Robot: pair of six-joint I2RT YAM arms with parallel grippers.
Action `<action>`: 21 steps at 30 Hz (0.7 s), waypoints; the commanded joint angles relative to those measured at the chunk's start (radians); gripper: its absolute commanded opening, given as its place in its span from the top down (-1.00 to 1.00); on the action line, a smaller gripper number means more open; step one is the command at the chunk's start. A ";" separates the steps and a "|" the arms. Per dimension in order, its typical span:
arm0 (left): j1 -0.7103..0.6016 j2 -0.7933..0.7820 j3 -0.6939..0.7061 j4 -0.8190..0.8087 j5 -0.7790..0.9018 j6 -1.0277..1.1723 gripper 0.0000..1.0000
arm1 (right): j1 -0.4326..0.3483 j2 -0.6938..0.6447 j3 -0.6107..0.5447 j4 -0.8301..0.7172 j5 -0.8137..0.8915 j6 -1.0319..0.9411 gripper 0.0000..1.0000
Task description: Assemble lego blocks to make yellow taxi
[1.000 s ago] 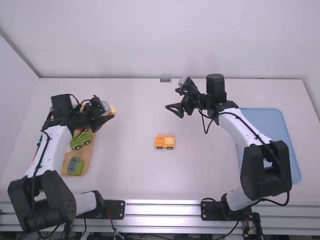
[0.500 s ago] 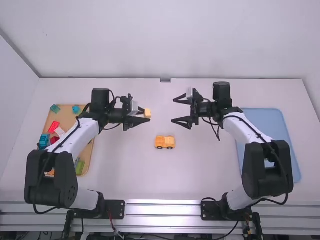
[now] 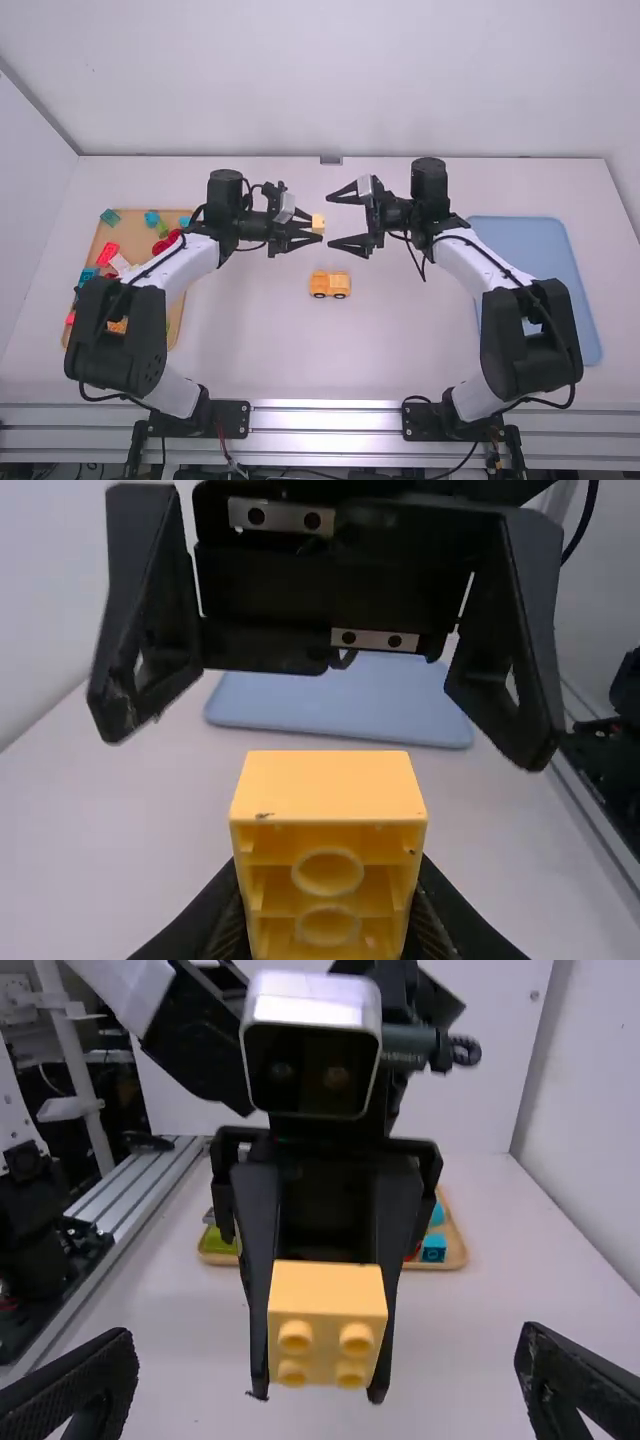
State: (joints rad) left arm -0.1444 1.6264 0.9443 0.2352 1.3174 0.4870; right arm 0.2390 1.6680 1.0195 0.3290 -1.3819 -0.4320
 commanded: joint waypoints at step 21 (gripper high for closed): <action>-0.013 0.005 0.018 0.113 0.051 -0.139 0.83 | 0.084 -0.007 0.000 0.074 0.077 0.195 -0.37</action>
State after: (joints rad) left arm -0.1493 1.6299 0.9443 0.3523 1.3495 0.3576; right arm 0.3279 1.6680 1.0195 0.3965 -1.2987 -0.2531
